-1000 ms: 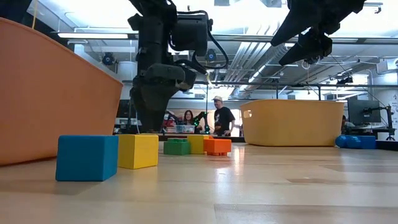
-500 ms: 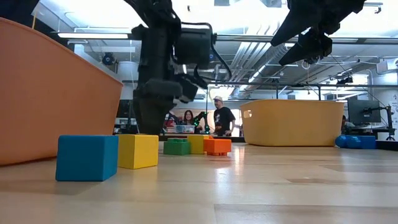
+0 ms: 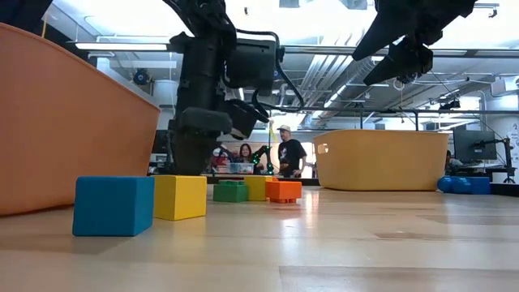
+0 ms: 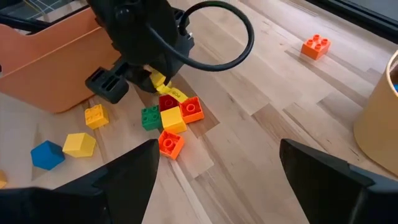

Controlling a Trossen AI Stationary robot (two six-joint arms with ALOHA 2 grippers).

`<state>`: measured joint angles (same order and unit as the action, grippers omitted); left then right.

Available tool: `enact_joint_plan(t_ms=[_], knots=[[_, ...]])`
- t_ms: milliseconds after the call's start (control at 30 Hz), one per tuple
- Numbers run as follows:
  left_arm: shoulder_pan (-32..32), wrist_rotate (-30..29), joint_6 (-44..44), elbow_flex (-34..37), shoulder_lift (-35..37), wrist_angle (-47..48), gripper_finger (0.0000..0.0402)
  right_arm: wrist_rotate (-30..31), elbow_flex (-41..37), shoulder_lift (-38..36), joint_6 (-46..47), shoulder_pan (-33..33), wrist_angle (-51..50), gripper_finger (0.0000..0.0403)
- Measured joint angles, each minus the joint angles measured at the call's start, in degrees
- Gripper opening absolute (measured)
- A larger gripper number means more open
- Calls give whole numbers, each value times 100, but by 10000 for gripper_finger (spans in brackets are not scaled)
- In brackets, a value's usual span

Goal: Sort blocks by size
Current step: Put the yellow block into the orange bin

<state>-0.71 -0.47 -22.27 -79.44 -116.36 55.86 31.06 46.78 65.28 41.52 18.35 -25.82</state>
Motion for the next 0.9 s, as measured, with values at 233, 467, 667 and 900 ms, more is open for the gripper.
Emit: enact_joint_plan(t_ms=[233,467,667,900], knots=[[-111,-197,185,-512,241,102,90,3,0,0,-2,-1,0,330],[-80,-878,538,-1040,1523,159,90,17,0,0,-39,2,-3,330],[1095,-1923,68,-834,2950,303,90,14,0,0,-97,1,-54,330],[3028,-2921,-4057,334,3915,1778,90,-10,0,0,-299,2,-63,330]])
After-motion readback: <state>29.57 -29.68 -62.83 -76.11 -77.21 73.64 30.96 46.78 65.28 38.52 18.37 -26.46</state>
